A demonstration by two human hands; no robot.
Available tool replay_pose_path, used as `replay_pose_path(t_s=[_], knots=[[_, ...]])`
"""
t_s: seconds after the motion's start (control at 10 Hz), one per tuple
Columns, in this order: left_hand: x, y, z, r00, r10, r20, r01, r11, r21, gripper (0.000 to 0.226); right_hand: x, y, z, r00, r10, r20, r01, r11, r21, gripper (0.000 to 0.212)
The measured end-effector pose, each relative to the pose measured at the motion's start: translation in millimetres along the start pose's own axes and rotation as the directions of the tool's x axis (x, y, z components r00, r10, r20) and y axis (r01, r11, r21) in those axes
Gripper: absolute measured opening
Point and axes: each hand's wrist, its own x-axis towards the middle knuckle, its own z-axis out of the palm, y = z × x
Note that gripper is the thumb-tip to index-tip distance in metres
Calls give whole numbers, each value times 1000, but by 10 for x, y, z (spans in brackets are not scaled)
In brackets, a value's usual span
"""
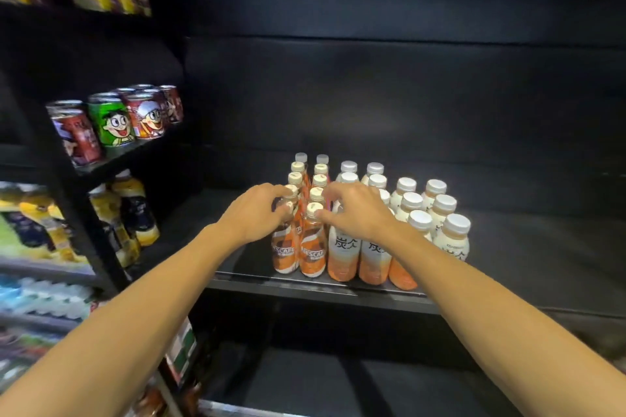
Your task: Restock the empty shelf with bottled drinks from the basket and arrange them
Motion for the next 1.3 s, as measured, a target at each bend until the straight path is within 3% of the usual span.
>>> replay_pose_path(t_s=[0.2,0.3,0.5,0.8,1.3], knots=[[6,-205,176,1000,-9,27,14,983,-183,27,134,-160,225,999,-18,32,19,1000,-21,33],[15,-194,219,1000,-26,3,25,973,-231,25,150,-161,261,1000,8,14,-8,1000,6,36],[50,-189,219,999,-38,1,37,971,-235,15,177,-170,275,1000,13,16,-13,1000,6,35],[38,-169,217,998,-61,-14,56,971,-234,20,201,-145,286,1000,0,19,1,1000,-24,34],[-39,-84,151,992,-118,-42,106,971,-213,46,86,-95,319,996,69,-51,-66,996,56,51]])
